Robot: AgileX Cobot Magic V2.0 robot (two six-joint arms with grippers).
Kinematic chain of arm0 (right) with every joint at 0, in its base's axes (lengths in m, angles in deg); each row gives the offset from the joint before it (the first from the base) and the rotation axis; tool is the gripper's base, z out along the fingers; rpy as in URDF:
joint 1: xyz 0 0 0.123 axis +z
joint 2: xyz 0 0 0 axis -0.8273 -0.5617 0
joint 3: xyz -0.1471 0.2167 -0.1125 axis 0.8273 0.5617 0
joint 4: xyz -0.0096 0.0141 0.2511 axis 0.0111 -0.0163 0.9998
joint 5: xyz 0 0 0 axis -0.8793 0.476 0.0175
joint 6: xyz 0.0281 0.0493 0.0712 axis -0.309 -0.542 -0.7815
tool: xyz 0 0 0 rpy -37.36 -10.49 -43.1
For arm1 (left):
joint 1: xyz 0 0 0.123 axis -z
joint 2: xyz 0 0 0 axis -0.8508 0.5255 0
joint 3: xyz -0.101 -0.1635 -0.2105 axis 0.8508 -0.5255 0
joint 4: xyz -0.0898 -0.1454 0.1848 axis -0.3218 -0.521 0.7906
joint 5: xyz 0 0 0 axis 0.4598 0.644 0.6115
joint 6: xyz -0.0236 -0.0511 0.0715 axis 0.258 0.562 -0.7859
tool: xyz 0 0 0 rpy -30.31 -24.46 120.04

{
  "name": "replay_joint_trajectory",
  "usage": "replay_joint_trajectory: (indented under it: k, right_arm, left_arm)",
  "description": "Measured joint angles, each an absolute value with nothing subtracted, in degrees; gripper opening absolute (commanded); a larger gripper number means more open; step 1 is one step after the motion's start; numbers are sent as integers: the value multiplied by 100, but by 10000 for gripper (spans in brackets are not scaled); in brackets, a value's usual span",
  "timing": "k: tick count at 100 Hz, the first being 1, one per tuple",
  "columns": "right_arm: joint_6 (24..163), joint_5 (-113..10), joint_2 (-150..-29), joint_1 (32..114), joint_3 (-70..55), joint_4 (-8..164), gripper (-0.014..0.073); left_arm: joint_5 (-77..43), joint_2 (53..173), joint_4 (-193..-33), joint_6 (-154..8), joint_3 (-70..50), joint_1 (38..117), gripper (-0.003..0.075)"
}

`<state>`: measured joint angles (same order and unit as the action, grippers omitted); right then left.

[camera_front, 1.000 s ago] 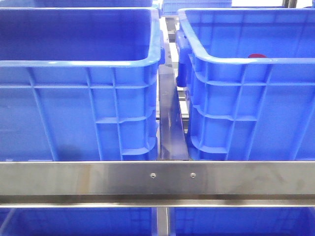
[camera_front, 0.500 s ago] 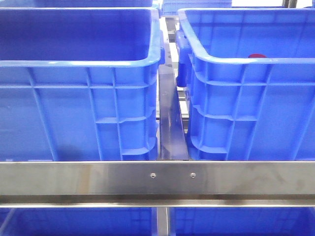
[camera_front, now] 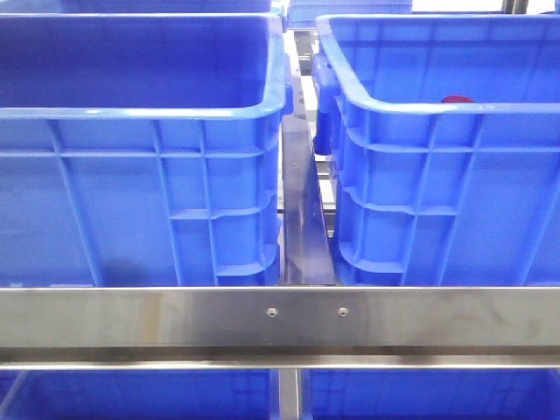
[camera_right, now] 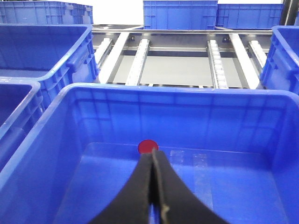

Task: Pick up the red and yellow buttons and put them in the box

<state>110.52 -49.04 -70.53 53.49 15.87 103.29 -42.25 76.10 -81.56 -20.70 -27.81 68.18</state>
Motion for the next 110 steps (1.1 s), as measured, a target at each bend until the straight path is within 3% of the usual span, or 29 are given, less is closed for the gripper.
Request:
replay_joint_trajectory:
  k: [33,40,49,64,71,110]
  right_arm:
    - [11052,-4904,-7053,5349,1587,10329,-68]
    - [11052,-4904,-7053,5349,1587,10329,-68]
    - [11052,-4904,-7053,5349,1587,10329,-68]
    - [11052,-4904,-7053,5349,1587,10329,-68]
    - [11052,-4904,-7053,5349,1587,10329,-68]
    - [11052,-4904,-7053,5349,1587,10329,-68]
  left_arm:
    - [-3958,7610,-8180,-2060,-2785,6818,-16]
    - [-3906,7621,-8180,-2060,-2785,6818,15]
    - [-3894,7673,-8180,-2060,-2785,6818,137]
    - [-3874,7840,-8180,-2060,-2785,6818,449]
    - [-3860,7972,-8180,-2060,-2785,6818,524]
    - [-3611,9958,-8182,-2133,-2025,6818,534]
